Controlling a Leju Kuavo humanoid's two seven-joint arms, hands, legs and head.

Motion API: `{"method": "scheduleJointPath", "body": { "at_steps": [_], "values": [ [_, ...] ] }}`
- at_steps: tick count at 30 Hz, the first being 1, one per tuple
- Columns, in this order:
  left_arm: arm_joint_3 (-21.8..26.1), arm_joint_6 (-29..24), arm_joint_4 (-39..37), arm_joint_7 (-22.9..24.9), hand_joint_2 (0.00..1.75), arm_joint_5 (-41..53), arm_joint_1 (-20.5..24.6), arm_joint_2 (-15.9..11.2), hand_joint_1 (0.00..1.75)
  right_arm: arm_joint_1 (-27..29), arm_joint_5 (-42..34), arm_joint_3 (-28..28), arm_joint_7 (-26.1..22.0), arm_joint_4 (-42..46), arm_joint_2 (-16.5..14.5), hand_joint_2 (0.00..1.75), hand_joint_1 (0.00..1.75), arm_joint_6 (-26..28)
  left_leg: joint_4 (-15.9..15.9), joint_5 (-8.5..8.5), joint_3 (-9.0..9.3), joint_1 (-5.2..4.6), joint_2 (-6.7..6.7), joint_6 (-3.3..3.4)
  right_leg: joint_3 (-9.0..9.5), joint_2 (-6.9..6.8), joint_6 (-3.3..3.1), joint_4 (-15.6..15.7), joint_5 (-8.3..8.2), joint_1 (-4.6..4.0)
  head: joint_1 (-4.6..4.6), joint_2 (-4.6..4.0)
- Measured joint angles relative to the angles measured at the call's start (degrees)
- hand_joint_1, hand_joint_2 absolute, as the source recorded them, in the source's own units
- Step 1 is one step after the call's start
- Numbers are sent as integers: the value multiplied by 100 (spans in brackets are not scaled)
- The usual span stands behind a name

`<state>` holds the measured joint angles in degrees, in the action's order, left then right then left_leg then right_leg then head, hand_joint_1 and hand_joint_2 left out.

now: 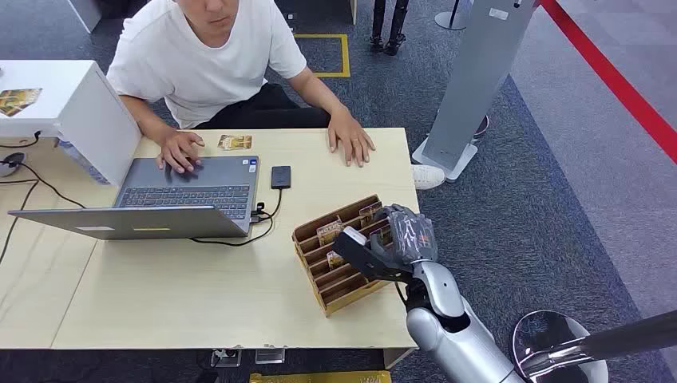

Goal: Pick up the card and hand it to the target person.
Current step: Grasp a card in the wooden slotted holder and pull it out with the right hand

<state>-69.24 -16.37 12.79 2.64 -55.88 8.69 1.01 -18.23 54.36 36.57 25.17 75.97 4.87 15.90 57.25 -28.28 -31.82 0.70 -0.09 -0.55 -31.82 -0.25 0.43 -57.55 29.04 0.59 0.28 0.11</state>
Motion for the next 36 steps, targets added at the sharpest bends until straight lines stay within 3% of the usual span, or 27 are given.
{"method": "scheduleJointPath", "body": {
  "at_steps": [19, 23, 29, 36],
  "values": [
    [0, 13, 0, 52, 175, 60, 18, 0, 0, 140, -77, -67, 45, -66, 15, 175, 93, -27, 0, 0, 0, 0, 0, 0, 0, 0, 0, 0, 0, 0, 0, 0],
    [0, 13, 0, 52, 175, 60, 20, 0, 0, 152, -77, -71, 45, -82, 15, 175, 102, -27, 0, 0, 0, 0, 0, 0, 0, 0, 0, 0, 0, 0, 0, 0],
    [0, 16, 0, 52, 175, 60, 22, 0, 0, 153, -79, -80, 45, -94, 15, 175, 129, -27, 0, 0, 1, 0, 0, 0, 0, 0, 0, 0, 0, 0, -1, 0],
    [0, 36, 0, 52, 175, 62, 22, 0, 0, 155, -96, -87, 32, -96, 15, 175, 141, -27, 0, 0, 2, 0, 0, 0, 1, 1, 0, 0, 0, 0, 1, 0]
  ]
}}
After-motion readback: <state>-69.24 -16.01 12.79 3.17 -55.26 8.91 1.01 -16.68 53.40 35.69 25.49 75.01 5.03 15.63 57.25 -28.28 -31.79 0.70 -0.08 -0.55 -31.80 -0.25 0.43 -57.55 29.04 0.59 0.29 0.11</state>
